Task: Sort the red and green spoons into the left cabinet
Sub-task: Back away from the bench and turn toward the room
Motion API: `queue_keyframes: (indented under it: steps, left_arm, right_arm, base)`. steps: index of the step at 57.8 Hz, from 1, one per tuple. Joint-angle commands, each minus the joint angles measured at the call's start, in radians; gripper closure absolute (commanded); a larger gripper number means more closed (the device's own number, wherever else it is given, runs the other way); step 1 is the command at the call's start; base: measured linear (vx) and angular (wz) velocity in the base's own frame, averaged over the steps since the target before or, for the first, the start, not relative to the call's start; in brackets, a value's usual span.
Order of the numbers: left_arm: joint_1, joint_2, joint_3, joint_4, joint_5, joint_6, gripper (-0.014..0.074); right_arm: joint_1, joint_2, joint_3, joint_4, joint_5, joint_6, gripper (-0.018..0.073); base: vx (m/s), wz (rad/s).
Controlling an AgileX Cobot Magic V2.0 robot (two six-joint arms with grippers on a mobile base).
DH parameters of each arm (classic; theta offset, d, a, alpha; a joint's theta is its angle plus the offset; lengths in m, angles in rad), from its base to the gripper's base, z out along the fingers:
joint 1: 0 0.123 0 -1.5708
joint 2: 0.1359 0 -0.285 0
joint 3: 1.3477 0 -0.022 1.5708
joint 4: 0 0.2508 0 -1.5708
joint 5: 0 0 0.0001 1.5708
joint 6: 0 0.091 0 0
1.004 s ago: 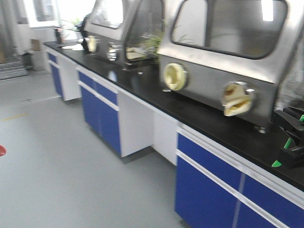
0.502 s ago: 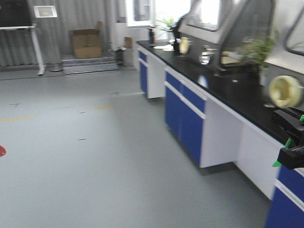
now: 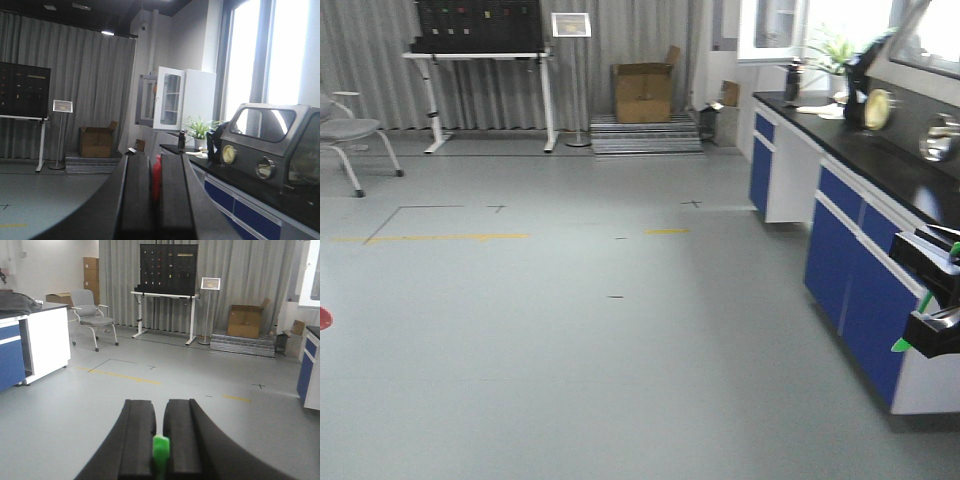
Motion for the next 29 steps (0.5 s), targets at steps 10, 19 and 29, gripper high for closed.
queue_keyframes:
  steps: [10, 19, 29]
  left_arm:
    - [-0.003, -0.003, -0.033, -0.020, -0.065, -0.001, 0.0603]
    - [-0.003, -0.003, -0.033, -0.020, -0.065, -0.001, 0.0603]
    - [-0.003, -0.003, -0.033, -0.020, -0.065, -0.001, 0.0603]
  right_arm:
    - [-0.003, -0.018, -0.029, 0.028, -0.032, -0.003, 0.0568]
    - [-0.003, -0.018, -0.029, 0.028, -0.032, -0.003, 0.0568]
    - [-0.003, -0.018, -0.029, 0.028, -0.032, -0.003, 0.0568]
  base:
    - [0.32, 0.30]
    - [0.36, 0.20]
    - [0.41, 0.11]
